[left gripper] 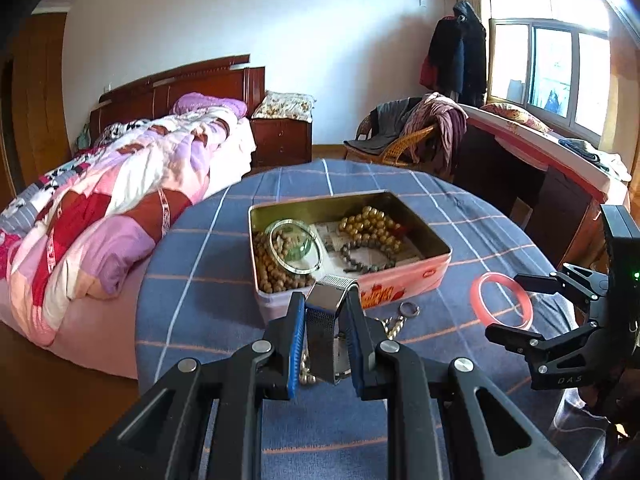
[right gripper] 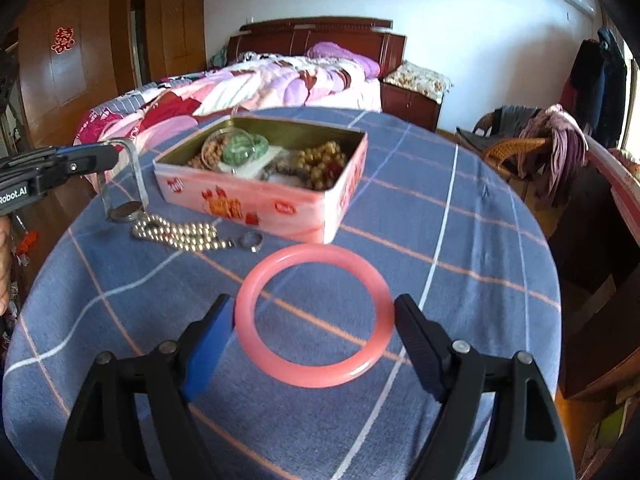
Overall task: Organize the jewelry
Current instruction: 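Grasp the grey metal buckle with the left gripper while the right grasps the pink bangle, then carry the buckle and pink bangle up over the pink tin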
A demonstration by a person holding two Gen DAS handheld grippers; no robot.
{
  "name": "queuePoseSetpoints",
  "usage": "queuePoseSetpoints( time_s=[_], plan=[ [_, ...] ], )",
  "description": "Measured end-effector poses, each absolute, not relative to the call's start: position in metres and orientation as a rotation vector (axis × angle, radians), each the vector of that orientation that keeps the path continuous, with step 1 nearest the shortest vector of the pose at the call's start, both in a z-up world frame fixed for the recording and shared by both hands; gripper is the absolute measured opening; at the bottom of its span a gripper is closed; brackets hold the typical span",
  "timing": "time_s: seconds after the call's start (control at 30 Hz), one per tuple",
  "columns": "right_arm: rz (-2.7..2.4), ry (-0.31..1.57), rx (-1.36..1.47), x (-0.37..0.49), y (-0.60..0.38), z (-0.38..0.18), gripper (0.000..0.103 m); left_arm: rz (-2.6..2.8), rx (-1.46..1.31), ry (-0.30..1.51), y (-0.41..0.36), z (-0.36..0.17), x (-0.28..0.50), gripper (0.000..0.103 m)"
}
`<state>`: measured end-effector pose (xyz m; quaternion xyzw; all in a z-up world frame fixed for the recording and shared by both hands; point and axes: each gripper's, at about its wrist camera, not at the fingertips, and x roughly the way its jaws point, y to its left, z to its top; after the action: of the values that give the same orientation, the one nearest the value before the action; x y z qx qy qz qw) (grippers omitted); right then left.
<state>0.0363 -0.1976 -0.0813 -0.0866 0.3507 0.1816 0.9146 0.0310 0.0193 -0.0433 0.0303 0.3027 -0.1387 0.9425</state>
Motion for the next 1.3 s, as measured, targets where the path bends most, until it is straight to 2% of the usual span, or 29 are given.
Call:
queuePoseSetpoints(
  time_s=[0.5,1.3],
  plan=[
    [0.386,0.602,-0.202,0.077,-0.171,-0.039,0.082,-0.282,0.156,0.542,0.005,-0.003,0.068,0.019],
    [0.364,0.544,-0.269,0.125,-0.143,-0.024,0.082,-0.234,0.219,0.598,-0.002,-0.017,0.135,0.019]
  ],
)
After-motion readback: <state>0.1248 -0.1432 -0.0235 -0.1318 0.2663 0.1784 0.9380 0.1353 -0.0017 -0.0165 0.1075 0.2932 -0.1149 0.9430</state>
